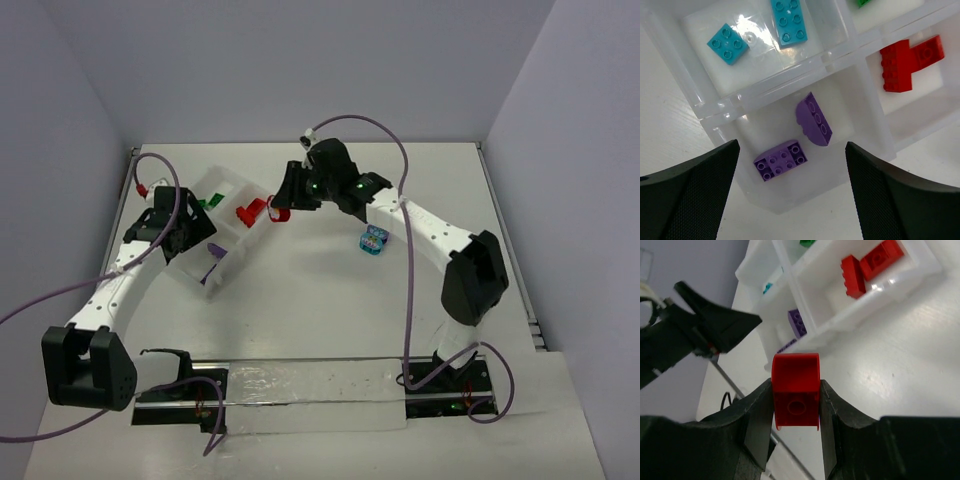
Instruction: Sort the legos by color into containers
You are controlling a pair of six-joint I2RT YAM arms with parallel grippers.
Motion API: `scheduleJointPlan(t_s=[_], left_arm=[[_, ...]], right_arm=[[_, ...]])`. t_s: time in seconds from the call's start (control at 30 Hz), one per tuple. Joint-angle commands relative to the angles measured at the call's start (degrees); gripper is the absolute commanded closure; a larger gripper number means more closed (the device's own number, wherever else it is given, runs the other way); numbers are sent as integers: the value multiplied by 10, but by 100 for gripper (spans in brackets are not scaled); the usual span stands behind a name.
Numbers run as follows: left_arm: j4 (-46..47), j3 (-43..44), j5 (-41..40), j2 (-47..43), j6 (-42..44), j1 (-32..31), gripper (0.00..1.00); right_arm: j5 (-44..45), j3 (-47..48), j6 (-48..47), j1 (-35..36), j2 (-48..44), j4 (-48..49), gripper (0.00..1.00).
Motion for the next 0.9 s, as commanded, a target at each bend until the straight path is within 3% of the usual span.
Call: scheduleJointPlan(t_s=[0.0, 0.17, 0.43, 0.5, 0.53, 0.6, 0.67, 0.77, 0.87], left_arm=[[-26, 82, 0, -55, 18, 2, 6], [-79, 152, -3, -107, 14, 2, 6], [-82, 139, 17, -169, -24, 2, 6], [-72, 127, 24, -182, -33, 2, 6], [-72, 125, 27, -185, -35, 2, 6], [-78, 123, 31, -189, -38, 2, 6], [-86, 124, 28, -191, -37, 2, 6], [-92, 121, 22, -202, -33, 2, 6], [-87, 121, 20, -203, -28, 2, 7]], right_arm=[[37, 72, -15, 11, 67, 21, 100], [54, 163, 2, 15, 157, 40, 99], [34, 301, 22, 17, 295, 52, 90], [31, 331, 22, 19, 321, 47, 81], [31, 345, 22, 19, 333, 43, 72], [24, 375, 21, 19, 353, 31, 43], [24, 391, 17, 19, 355, 19, 31], [37, 383, 1, 19, 322, 5, 18], [57, 346, 0, 9, 258, -12, 18]])
